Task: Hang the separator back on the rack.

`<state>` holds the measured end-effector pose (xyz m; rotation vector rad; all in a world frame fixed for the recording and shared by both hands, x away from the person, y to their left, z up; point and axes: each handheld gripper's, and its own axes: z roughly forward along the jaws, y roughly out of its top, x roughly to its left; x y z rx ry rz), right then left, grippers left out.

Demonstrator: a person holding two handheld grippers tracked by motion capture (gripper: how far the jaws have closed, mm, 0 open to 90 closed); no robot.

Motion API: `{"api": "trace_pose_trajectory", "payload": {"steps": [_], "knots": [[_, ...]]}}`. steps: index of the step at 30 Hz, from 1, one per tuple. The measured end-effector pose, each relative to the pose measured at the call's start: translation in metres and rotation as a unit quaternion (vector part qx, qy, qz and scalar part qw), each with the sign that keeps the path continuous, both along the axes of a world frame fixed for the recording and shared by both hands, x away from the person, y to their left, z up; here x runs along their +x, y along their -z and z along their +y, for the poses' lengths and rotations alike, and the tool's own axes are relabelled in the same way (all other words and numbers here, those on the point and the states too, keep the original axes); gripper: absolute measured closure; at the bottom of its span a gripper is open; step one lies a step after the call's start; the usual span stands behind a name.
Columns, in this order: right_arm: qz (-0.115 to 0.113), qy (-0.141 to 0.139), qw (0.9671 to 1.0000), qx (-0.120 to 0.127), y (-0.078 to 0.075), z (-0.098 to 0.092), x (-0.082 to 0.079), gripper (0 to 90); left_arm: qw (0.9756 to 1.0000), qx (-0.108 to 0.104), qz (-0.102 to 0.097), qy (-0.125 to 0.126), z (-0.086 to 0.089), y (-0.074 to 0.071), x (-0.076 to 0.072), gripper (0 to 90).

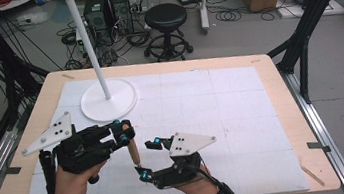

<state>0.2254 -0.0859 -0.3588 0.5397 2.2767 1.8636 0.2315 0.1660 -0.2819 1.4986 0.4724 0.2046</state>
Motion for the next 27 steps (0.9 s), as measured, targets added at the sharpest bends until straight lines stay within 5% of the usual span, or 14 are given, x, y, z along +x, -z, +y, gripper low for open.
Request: {"api": "trace_pose_trajectory", "payload": {"steps": [5,12,17,27], "knots": [[-0.009,0.029,0.9995,-0.005,0.002,0.008,-0.002,30.3,0.9995,0.012,-0.017,-0.022,-0.008,-0.006,-0.007,71.6],[-0.013,0.051,0.9986,-0.006,0.001,0.006,-0.004,60.6,0.999,0.009,-0.018,-0.041,-0.017,-0.007,-0.008,71.5],[-0.021,0.058,0.998,-0.011,0.0,0.003,-0.005,70.8,0.9986,0.003,-0.017,-0.05,-0.019,-0.007,-0.008,71.5],[-0.041,0.086,0.9953,-0.012,-0.003,-0.001,-0.008,72.9,0.9984,-0.011,-0.011,-0.054,-0.017,-0.008,-0.007,71.4]]}}
